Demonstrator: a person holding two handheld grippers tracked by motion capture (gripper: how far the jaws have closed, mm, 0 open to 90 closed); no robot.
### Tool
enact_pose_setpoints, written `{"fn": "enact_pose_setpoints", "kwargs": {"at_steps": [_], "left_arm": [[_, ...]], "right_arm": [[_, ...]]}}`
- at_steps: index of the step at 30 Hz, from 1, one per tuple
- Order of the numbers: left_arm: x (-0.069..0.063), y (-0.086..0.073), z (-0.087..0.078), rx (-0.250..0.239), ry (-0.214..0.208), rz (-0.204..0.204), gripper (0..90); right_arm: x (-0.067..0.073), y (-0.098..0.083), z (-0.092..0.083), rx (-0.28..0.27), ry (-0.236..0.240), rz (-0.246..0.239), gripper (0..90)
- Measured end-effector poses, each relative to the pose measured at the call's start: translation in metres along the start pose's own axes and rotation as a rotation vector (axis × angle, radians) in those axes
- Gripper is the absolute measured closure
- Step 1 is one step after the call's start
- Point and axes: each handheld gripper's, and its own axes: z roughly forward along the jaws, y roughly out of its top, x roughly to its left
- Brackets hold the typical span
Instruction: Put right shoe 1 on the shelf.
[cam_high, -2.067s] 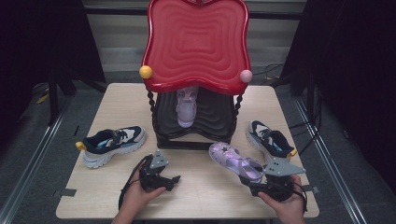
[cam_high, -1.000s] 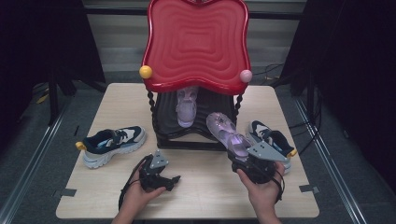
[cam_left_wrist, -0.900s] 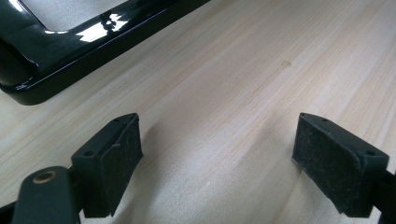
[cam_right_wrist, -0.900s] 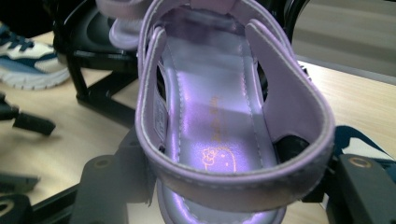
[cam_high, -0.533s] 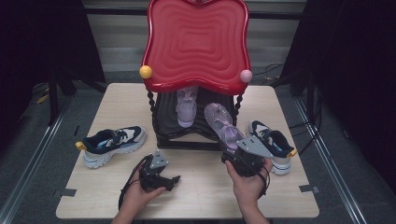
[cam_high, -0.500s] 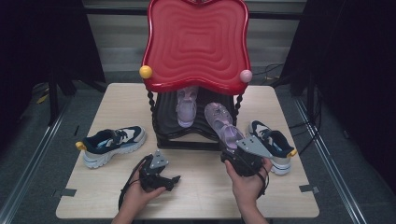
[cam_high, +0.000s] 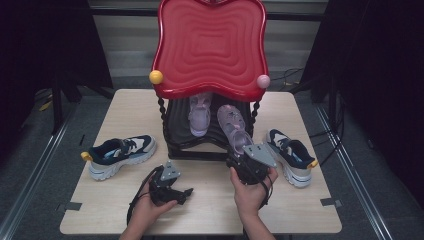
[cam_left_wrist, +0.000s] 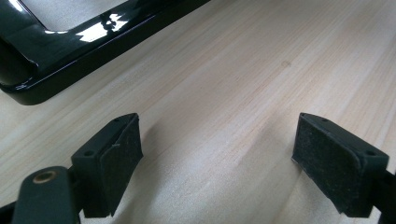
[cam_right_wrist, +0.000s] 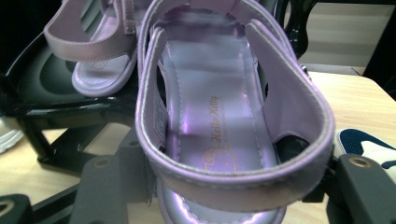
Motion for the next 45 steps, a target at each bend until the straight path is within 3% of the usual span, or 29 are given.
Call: {"fn": "enact_pose_setpoints", "kwargs": {"at_steps": [11,19,36,45], "left_arm": [[0.0,0.0,0.0,0.0,-0.001,-0.001,14.9],[0.0,0.0,0.0,0.0,-0.001,-0.001,14.9],[0.0,0.0,0.0,0.0,-0.002,-0.003,14.9],[0.0,0.0,0.0,-0.001,-0.005,-0.003,14.9]], "right_arm": [[0.012,0.006,0.017,-0.02,-0.043,0.043,37.4],[0.02,0.012,0.032,-0.034,-0.101,0.061,37.4],[0.026,0.027,0.062,-0.027,-0.131,0.118,37.3],[0.03,0.035,0.079,-0.031,-0.165,0.122,37.3]]}}
